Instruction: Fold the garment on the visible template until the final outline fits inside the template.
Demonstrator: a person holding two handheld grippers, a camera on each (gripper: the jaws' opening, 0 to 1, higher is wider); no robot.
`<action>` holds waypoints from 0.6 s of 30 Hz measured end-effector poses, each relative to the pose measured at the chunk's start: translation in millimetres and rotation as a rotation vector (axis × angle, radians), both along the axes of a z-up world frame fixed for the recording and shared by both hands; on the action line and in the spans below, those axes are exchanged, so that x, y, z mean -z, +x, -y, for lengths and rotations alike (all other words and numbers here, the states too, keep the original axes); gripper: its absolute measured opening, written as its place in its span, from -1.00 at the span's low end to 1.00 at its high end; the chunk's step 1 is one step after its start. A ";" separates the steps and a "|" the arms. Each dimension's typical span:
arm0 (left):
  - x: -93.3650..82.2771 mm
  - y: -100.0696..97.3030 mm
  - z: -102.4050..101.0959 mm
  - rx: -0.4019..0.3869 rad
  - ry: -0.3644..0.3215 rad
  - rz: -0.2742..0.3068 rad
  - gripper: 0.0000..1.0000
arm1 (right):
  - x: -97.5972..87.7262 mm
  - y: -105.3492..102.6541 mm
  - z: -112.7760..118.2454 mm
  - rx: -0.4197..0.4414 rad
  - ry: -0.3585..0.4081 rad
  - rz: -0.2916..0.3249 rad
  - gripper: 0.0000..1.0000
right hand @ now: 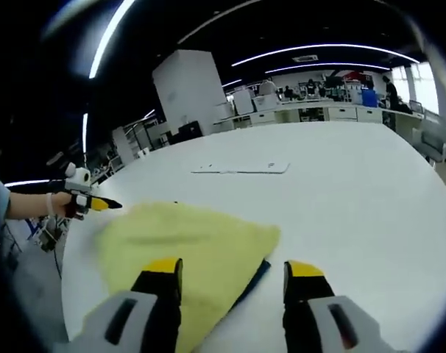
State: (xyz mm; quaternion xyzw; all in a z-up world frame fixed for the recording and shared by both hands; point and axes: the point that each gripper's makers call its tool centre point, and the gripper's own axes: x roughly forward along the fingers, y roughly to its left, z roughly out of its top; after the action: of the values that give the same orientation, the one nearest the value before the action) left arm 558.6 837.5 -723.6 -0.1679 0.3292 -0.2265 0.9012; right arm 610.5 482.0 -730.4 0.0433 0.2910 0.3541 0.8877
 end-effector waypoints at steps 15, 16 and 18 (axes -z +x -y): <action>14.6 -61.0 1.9 0.037 0.021 -0.034 -0.09 | -0.4 -66.7 21.5 0.045 0.056 -0.053 -0.10; 14.6 -64.9 2.7 0.038 0.020 -0.031 -0.10 | 1.4 -71.4 23.5 0.049 0.057 -0.058 -0.11; 17.5 -71.9 3.2 0.043 0.033 -0.037 -0.11 | 5.2 -78.6 26.9 0.059 0.064 -0.074 -0.12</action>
State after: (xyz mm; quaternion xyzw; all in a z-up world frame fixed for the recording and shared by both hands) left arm 486.7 834.3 -741.1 -0.1500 0.3529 -0.2370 0.8926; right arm 531.9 455.1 -735.6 0.0931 0.3108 0.3352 0.8845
